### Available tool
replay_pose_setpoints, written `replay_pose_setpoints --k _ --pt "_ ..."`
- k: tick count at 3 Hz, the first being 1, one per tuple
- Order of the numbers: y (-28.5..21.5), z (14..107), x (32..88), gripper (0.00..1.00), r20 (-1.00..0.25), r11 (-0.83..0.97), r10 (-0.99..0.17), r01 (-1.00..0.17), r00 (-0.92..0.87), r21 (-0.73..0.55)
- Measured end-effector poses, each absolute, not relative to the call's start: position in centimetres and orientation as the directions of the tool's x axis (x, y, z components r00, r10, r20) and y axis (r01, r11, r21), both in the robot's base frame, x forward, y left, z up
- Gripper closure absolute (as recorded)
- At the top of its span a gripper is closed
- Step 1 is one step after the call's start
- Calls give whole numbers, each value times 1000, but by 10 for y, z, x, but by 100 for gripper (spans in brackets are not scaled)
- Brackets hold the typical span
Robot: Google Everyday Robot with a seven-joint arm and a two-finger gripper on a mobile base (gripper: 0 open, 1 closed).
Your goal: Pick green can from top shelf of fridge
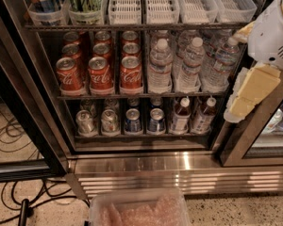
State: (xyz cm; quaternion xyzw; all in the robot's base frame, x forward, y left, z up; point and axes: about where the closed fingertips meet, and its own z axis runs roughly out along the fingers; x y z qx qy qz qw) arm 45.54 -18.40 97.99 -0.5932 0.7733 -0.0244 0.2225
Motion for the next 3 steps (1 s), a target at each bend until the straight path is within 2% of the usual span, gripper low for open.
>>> replay_pose_setpoints --k 1,3 --pt "-159 980 470 0 -401 334 -895 -889 -194 -314" --pt "-37 1011 515 0 -746 474 -648 -848 -154 -236"
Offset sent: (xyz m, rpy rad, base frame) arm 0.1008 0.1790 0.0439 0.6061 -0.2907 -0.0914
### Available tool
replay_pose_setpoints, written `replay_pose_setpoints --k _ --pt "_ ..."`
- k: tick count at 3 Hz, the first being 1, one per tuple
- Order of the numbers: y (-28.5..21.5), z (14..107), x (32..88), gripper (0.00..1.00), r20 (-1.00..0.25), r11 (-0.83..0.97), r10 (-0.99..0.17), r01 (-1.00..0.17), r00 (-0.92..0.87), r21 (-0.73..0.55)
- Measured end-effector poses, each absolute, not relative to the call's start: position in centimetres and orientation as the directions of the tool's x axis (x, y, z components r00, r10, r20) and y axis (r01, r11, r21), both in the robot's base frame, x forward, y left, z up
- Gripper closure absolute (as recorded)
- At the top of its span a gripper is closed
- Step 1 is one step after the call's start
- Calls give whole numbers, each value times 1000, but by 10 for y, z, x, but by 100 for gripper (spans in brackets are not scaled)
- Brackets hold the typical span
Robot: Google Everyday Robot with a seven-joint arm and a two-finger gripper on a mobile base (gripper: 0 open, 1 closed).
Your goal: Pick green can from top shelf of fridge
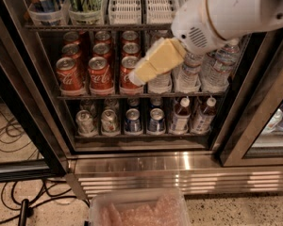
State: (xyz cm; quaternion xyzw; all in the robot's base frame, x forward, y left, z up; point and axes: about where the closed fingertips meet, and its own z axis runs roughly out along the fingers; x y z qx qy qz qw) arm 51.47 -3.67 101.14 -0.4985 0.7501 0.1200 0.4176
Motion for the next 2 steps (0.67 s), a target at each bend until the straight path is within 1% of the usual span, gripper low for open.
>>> replay_pose_setpoints --k 1,2 --pt "-15 1031 522 0 -834 483 -542 -851 -106 -206" --pt "-11 1035 519 0 -838 476 -536 -855 -96 -207"
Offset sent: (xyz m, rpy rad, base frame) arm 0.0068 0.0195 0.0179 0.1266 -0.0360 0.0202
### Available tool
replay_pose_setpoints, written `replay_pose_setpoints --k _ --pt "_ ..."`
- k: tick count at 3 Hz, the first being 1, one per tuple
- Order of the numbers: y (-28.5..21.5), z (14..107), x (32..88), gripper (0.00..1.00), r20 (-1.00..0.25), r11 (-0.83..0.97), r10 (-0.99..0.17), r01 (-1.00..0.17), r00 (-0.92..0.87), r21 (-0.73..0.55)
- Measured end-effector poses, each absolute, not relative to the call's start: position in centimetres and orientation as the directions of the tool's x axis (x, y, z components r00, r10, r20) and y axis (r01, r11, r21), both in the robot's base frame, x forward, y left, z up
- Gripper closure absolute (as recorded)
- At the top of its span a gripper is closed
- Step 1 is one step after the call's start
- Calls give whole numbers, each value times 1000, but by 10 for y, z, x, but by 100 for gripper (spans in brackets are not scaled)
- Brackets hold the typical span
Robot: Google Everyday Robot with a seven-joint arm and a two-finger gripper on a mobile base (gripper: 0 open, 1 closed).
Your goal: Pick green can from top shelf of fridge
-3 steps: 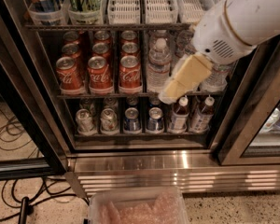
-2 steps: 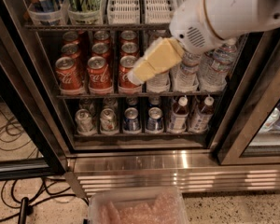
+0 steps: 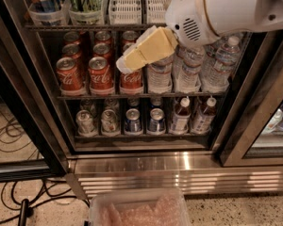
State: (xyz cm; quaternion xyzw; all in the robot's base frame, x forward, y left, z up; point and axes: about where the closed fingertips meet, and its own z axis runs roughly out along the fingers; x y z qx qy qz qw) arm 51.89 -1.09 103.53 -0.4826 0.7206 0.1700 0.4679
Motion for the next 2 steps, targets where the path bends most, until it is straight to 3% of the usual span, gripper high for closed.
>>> replay_pose_setpoints --k 1,2 --pt "3 1038 509 0 -864 494 -498 -842 -70 -216" --pt "52 1046 511 0 -921 526 -388 -830 -40 -186"
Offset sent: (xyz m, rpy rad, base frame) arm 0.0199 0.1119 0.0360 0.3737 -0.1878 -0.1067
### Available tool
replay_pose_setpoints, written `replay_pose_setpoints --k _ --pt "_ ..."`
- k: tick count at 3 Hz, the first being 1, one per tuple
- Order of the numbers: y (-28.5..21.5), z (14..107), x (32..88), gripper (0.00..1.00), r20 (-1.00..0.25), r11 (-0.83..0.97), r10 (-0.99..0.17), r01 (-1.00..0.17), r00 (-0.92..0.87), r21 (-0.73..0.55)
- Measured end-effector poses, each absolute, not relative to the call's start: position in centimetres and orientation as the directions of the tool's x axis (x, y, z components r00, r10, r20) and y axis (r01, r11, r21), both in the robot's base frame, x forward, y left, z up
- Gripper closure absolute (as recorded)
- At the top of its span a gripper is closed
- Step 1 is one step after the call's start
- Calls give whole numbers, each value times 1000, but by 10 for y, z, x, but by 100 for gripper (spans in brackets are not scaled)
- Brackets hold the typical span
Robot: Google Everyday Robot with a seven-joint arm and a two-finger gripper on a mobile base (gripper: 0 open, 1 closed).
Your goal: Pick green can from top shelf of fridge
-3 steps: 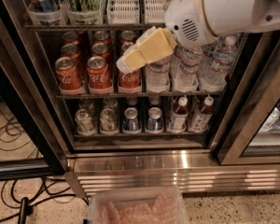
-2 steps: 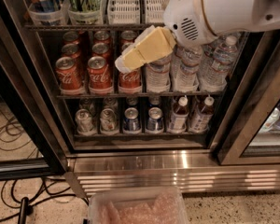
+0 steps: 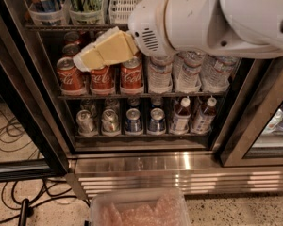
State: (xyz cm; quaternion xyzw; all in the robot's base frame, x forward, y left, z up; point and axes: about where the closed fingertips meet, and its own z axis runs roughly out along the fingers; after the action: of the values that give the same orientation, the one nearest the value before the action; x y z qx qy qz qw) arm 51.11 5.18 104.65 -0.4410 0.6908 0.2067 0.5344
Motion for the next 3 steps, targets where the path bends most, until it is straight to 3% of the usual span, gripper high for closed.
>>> replay_pose_setpoints --k 2,3 --pt "103 1056 533 0 -965 666 -258 -731 -38 -149" --pt "66 1051 535 0 -965 769 -260 -605 -2 -206"
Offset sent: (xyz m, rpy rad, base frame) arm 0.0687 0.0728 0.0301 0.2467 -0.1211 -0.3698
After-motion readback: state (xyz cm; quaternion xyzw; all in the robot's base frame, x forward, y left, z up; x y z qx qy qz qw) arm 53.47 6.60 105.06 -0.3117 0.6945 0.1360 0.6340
